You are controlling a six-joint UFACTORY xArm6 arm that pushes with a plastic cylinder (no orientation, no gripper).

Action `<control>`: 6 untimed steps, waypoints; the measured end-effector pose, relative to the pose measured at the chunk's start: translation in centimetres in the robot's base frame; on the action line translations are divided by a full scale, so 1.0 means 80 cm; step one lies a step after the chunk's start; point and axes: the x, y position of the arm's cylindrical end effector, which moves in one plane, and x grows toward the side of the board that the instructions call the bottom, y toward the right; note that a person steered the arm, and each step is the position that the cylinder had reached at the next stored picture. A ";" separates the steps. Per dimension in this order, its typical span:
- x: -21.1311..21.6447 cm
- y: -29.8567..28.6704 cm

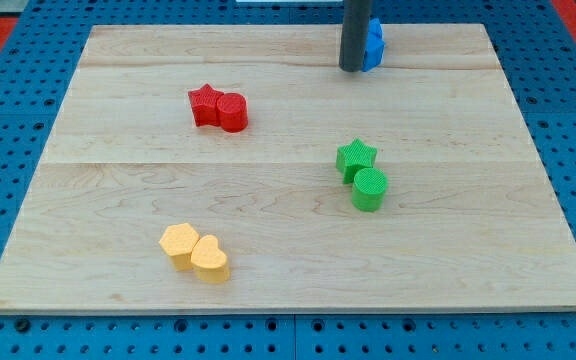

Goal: Move the red circle along with the red star slightly left and down

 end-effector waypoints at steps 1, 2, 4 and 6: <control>0.034 -0.030; 0.040 -0.074; 0.063 -0.143; 0.103 -0.184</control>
